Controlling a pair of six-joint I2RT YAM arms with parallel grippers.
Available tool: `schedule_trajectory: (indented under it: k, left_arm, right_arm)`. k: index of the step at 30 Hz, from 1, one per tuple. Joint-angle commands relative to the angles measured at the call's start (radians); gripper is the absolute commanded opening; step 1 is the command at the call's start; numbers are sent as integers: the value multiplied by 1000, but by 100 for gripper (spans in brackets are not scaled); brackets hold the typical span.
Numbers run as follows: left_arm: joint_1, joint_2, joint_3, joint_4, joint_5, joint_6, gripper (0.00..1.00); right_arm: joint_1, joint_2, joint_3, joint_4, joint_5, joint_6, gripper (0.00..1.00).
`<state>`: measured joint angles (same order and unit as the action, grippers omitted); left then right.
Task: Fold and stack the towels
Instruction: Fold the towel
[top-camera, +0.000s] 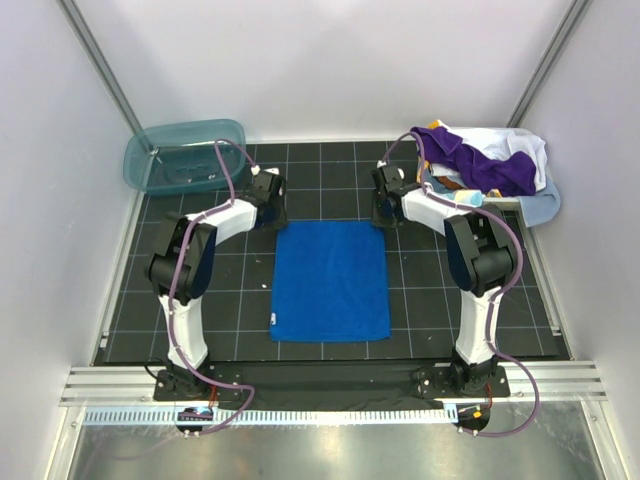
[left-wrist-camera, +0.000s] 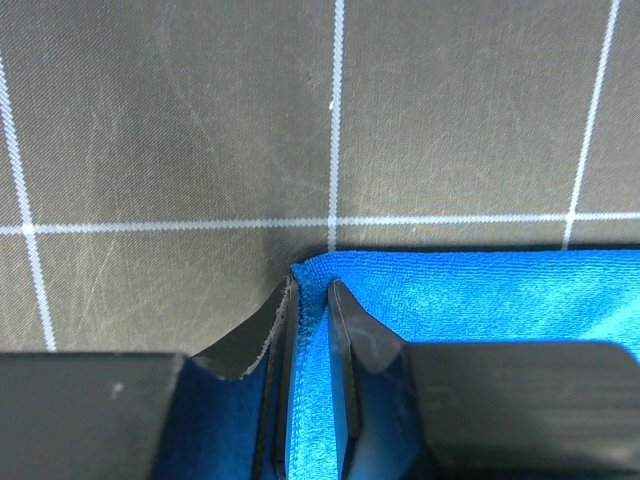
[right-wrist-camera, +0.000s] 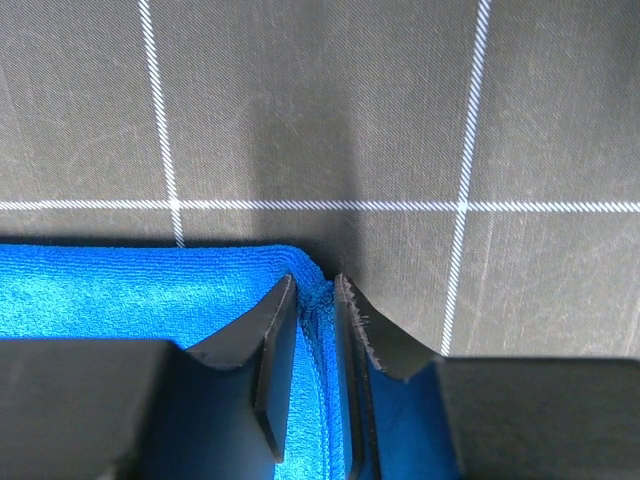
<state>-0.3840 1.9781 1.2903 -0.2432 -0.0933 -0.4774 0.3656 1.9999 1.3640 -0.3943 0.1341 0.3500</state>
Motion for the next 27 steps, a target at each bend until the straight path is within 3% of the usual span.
schedule_trajectory:
  k: [1,9,11,27]
  left_arm:
    - [0,47,0,33,3,-21,19]
    - [2,56,0,122,-16,-35,8]
    - [4,62,10,146,-22,-39,1]
    - [34,34,162,237,-69,-30,0]
  right_arm:
    - [6,42,32,3,1,-19,27]
    - [-2,69,64,15,-4,-46,17]
    - [-7,77,73,21,-5,-46,14]
    - [-33,13,153,133,47,-72,9]
